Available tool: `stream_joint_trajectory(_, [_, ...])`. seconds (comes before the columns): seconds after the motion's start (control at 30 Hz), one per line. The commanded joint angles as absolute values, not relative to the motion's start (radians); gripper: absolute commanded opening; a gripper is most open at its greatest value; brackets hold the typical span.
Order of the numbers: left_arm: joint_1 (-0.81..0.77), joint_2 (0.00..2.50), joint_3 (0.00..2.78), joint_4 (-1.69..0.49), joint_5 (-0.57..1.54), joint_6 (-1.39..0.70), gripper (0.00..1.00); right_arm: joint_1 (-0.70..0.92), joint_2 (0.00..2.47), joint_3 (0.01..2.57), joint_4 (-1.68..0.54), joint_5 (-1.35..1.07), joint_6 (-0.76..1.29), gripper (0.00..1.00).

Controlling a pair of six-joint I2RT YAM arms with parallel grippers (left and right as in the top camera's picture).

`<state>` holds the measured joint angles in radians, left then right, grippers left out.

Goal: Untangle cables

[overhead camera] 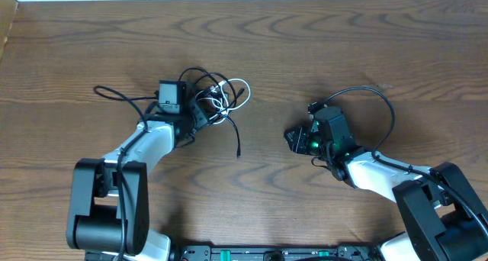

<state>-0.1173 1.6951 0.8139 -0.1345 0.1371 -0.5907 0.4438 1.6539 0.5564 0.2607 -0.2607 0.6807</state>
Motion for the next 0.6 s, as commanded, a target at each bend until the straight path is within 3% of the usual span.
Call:
stream_joint_trajectory(0.0, [-0.167, 1.759, 0.802, -0.156, -0.010, -0.577, 0.53, 0.453, 1.667, 0.544, 0.239, -0.229, 0.683, 0.38])
stream_joint_trajectory(0.07, [-0.176, 1.777, 0.802, -0.144, -0.020, -0.577, 0.53, 0.453, 1.667, 0.544, 0.239, -0.238, 0.683, 0.38])
stream_joint_trajectory(0.13, [-0.175, 1.776, 0.802, -0.138, -0.020, -0.577, 0.35, 0.453, 1.667, 0.544, 0.239, -0.239, 0.683, 0.38])
stream_joint_trajectory(0.2, [-0.175, 1.769, 0.802, -0.142, -0.019, -0.577, 0.08, 0.453, 1.667, 0.544, 0.239, -0.238, 0.683, 0.38])
stream_joint_trajectory(0.37, [-0.176, 1.627, 0.813, -0.152, 0.014, -0.536, 0.07, 0.453, 1.667, 0.544, 0.239, -0.239, 0.683, 0.38])
stream_joint_trajectory(0.57, [-0.176, 1.241, 0.863, -0.179, 0.257, -0.467, 0.07, 0.453, 1.667, 0.544, 0.244, -0.239, 0.683, 0.39])
